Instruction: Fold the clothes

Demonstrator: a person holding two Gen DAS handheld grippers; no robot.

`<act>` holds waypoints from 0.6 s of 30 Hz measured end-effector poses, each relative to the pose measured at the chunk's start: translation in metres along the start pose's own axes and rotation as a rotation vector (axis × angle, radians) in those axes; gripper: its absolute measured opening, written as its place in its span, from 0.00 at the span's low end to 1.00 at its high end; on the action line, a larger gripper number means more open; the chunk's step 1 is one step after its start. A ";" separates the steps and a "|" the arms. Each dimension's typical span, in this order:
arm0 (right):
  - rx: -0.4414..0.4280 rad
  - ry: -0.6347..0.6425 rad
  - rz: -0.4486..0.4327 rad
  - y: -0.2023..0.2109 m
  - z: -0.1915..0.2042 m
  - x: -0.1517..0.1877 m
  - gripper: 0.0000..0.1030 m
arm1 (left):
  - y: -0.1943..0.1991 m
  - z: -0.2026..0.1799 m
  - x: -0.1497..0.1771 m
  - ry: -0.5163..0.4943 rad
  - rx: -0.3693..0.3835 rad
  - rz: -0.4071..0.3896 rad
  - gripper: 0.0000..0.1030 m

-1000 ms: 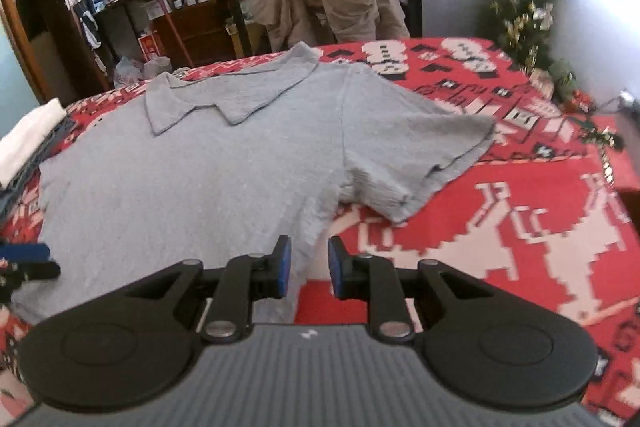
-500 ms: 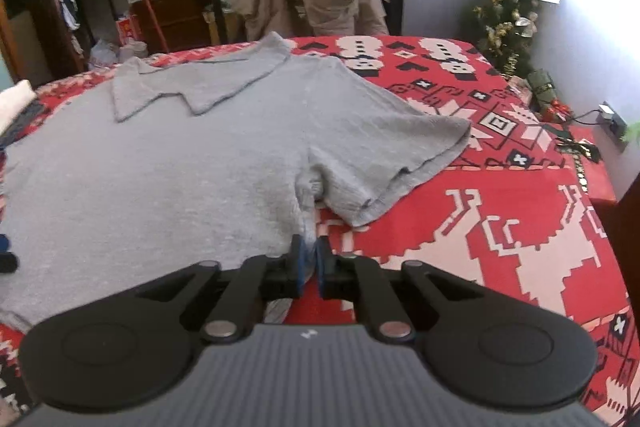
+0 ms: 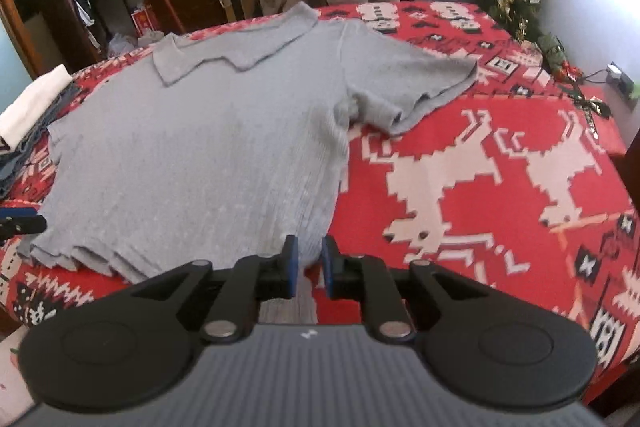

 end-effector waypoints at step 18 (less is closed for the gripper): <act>0.025 -0.071 -0.022 0.024 -0.009 0.007 0.10 | 0.007 0.014 0.009 0.082 0.064 0.040 0.32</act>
Point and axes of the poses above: each gripper's, at about its wrist camera, not at the fingertips, and y roughly against the way its jaws point, z to its left, x to its underside, the point moved 7 cm from there along -y, roughly the way its jaws point, and after that the axes turned 6 degrees about z, right-handed, at the moved point
